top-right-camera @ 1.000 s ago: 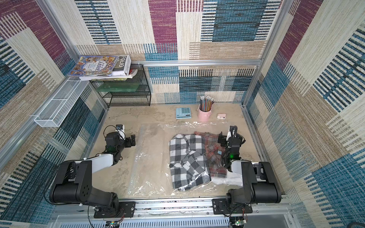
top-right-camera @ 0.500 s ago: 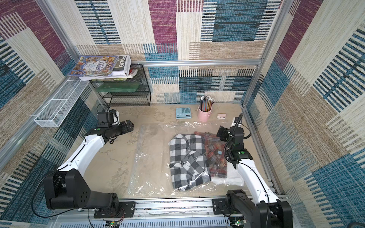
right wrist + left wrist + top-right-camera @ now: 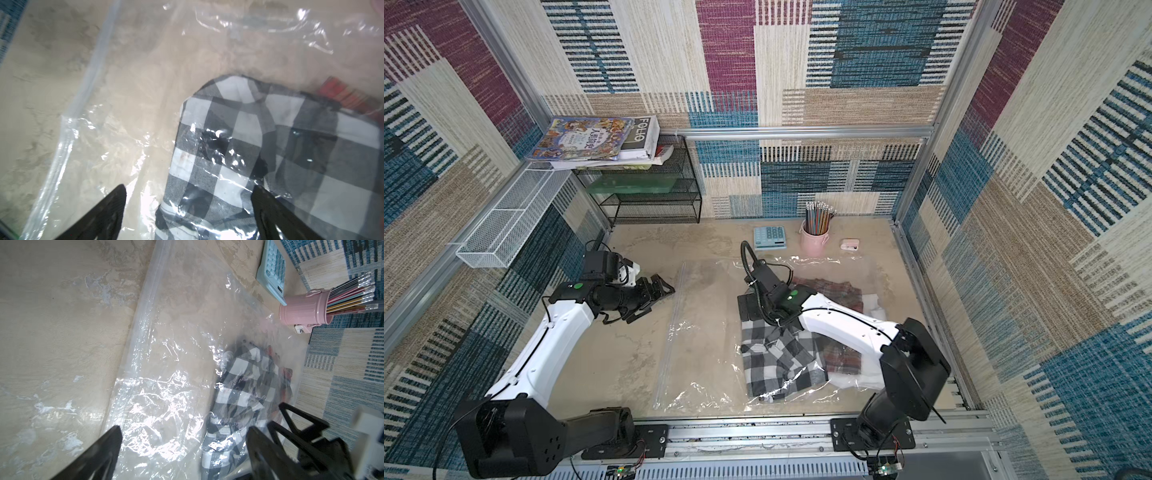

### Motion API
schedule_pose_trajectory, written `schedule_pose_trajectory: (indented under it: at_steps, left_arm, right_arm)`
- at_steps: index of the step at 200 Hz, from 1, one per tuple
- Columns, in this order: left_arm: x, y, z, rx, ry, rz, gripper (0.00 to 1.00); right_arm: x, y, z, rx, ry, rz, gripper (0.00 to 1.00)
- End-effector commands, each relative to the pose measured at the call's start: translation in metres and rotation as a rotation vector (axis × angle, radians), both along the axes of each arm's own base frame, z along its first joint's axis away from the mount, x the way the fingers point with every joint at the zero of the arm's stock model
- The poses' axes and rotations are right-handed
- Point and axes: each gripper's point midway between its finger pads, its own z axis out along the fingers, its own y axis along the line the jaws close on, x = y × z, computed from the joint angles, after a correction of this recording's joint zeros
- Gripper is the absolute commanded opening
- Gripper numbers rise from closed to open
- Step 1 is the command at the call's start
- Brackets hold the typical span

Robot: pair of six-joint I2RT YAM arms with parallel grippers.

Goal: Take the shirt out of the vacuum bag
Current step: Open the vacuum bag at the center of the board.

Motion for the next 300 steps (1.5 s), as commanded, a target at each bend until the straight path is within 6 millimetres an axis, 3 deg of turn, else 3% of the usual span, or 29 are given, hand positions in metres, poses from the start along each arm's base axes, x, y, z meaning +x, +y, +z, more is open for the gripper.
schedule_pose_trajectory:
  at_steps: [1, 76, 106, 138, 161, 184, 220, 238, 262, 300]
  left_arm:
    - [-0.012, -0.004, 0.002, -0.022, 0.01, 0.001, 0.95]
    - [-0.016, -0.021, -0.004, -0.038, 0.016, -0.02, 0.97]
    - [-0.015, -0.022, -0.01, -0.015, 0.029, -0.026, 0.96]
    - [-0.018, -0.022, -0.018, -0.014, 0.055, -0.024, 0.96]
    - [-0.024, -0.014, -0.037, 0.029, 0.125, 0.002, 0.94]
    - [-0.028, -0.01, -0.055, 0.05, 0.19, 0.027, 0.85]
    - [-0.013, -0.013, -0.066, 0.039, 0.204, 0.009, 0.68]
    - [-0.001, -0.028, -0.07, -0.042, 0.204, -0.032, 0.6]
    - [0.01, -0.043, -0.083, -0.1, 0.236, -0.095, 0.58]
    - [0.021, -0.049, -0.101, -0.109, 0.279, -0.15, 0.58]
  right_arm:
    - [-0.011, -0.027, -0.031, -0.106, 0.102, -0.099, 0.96]
    - [-0.017, -0.108, -0.091, -0.152, 0.233, -0.224, 0.96]
    - [-0.014, -0.137, -0.099, -0.179, 0.253, -0.27, 0.96]
    - [-0.002, -0.159, -0.094, -0.18, 0.239, -0.295, 0.96]
    - [0.005, -0.144, -0.078, -0.143, 0.2, -0.221, 0.96]
    - [0.007, -0.12, -0.057, -0.093, 0.16, -0.143, 0.96]
    - [0.003, -0.083, -0.022, 0.004, 0.127, -0.038, 0.96]
    - [0.0, -0.059, -0.01, 0.094, 0.143, 0.037, 0.96]
    - [0.004, -0.03, 0.006, 0.12, 0.133, 0.105, 0.96]
    - [0.02, -0.014, 0.019, 0.14, 0.135, 0.095, 0.96]
